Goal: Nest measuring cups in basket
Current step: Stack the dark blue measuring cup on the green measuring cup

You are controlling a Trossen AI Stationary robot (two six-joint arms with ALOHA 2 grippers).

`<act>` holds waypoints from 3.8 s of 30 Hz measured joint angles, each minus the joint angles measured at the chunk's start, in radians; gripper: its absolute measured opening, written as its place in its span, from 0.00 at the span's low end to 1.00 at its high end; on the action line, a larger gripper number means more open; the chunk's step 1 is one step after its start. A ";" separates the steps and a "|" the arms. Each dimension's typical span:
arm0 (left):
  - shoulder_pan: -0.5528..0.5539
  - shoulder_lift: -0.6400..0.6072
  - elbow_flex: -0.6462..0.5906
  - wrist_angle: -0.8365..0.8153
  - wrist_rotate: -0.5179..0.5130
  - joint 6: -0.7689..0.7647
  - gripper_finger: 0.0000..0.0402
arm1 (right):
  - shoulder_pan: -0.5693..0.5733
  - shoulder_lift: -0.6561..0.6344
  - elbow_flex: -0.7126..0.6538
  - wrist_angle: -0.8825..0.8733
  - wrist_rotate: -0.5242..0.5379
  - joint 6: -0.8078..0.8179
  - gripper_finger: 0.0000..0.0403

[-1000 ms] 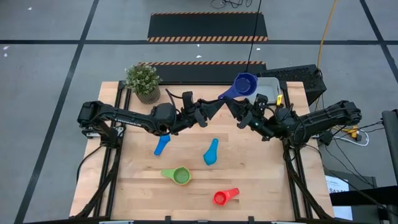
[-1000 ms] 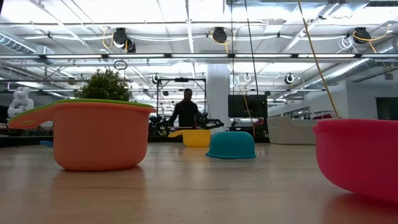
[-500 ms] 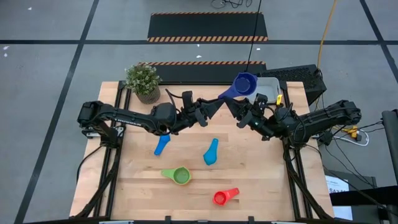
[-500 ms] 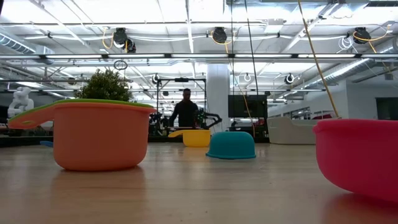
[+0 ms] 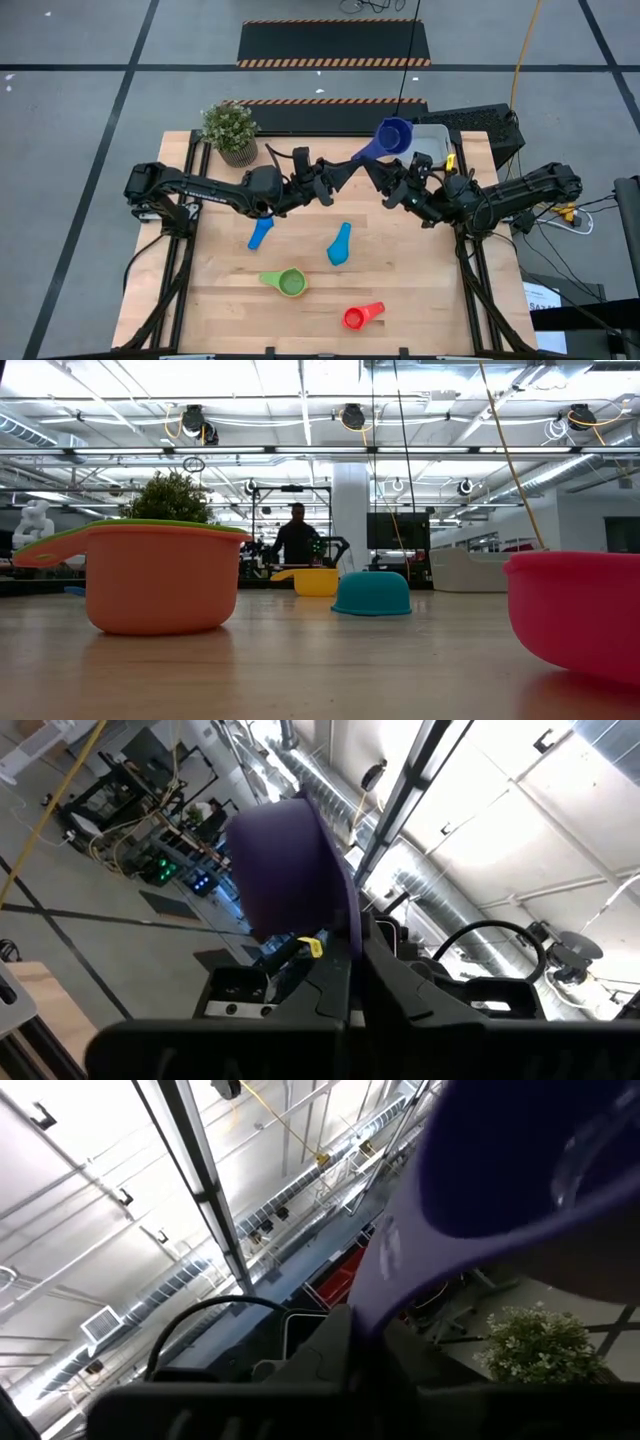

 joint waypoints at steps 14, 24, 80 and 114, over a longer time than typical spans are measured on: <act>-0.014 -0.017 0.000 0.002 -0.005 0.010 0.02 | 0.009 -0.108 -0.002 -0.122 -0.011 0.005 0.40; -0.030 -0.072 -0.001 -0.082 0.021 0.022 0.02 | 0.056 -0.239 -0.002 -0.336 -0.006 -0.004 0.45; -0.649 -0.456 -0.030 -1.142 0.020 -0.399 0.02 | 0.202 -0.498 -0.014 -0.811 -0.060 -0.018 0.45; -0.614 -0.643 -0.936 -0.311 0.070 -0.877 0.02 | 0.290 -0.497 -0.023 -0.819 -0.056 -0.047 0.45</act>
